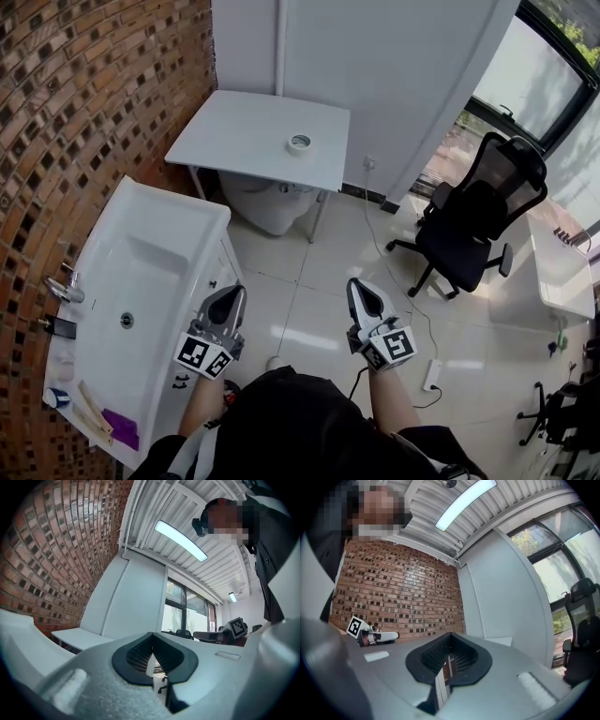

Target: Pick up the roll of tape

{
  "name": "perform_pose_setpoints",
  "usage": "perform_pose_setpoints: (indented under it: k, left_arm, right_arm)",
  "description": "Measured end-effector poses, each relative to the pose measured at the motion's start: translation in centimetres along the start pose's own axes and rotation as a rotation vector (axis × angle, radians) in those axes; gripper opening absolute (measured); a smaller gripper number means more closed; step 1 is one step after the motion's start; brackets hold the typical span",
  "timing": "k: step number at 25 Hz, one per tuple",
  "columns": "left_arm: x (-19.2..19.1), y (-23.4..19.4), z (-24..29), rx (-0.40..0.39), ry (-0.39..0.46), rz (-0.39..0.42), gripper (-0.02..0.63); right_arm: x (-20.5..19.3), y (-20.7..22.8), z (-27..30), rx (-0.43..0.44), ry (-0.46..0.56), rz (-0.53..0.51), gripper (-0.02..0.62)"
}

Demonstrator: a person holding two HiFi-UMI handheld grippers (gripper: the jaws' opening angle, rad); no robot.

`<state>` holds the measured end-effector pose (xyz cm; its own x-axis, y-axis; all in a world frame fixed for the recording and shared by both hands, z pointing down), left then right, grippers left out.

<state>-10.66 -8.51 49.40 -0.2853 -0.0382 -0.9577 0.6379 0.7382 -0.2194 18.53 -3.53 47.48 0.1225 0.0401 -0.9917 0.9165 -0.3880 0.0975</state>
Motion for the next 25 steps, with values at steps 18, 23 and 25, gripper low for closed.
perform_pose_setpoints:
  k: [18,23,25]
  left_arm:
    - [-2.0,-3.6,5.3,-0.044,-0.042,-0.03,0.002]
    - [-2.4,-5.7,7.3,-0.011,-0.039,-0.054,0.002]
    - [-2.6,-6.2,8.6,-0.002,-0.039,-0.061,0.002]
  right_arm:
    - [-2.4,2.5,5.2,0.014,-0.069,0.012,0.003]
    - [-3.5,5.0,7.9,0.048,-0.067,0.001,0.003]
    - [-3.3,6.0,9.2,0.06,-0.07,0.014,0.003]
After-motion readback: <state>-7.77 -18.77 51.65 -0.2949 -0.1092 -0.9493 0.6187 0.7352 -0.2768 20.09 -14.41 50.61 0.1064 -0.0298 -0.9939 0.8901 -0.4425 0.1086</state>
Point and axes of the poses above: the fingertips, and each gripper's own axes: z forward along the fingers, y to its right, x out of its top, the point moved 6 cm from there along -z, backward along the fingers, and after that the axes turned 2 degrees about y, right-handed, at the moved point
